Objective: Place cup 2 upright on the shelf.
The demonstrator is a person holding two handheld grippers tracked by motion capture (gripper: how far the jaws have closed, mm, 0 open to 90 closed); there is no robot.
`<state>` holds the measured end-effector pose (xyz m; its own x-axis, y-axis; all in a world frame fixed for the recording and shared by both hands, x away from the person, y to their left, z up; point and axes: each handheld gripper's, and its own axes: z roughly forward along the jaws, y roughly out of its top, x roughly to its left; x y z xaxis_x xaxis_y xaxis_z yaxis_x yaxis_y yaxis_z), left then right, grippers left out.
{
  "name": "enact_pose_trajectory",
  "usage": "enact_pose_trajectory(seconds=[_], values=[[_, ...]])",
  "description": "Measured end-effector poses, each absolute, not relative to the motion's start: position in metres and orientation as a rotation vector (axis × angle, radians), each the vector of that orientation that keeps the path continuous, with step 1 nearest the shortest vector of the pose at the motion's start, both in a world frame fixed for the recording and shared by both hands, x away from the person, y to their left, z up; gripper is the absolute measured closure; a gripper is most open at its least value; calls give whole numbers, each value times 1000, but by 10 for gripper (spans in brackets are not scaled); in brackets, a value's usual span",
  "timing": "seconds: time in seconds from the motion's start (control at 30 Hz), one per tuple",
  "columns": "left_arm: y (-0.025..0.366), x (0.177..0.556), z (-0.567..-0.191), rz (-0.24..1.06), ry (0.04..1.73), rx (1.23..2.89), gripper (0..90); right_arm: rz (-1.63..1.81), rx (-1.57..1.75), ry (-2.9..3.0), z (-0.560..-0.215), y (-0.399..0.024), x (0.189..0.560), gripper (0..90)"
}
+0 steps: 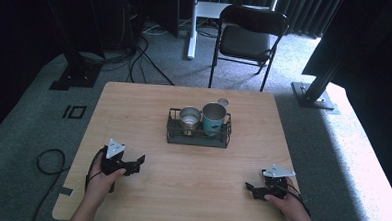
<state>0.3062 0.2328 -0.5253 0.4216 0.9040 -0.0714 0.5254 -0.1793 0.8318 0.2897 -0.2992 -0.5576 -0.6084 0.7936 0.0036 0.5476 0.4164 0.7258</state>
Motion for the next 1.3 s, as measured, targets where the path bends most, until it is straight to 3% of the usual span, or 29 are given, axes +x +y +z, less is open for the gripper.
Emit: enact_pose_trajectory(seconds=[0.37, 1.3], values=[[241, 290, -537, 601, 1253, 1922, 80, 1007, 1154, 2336, -558, -299, 290, 119], [289, 275, -543, 729, 1594, 1824, 80, 1007, 1155, 2335, -558, -299, 290, 119]])
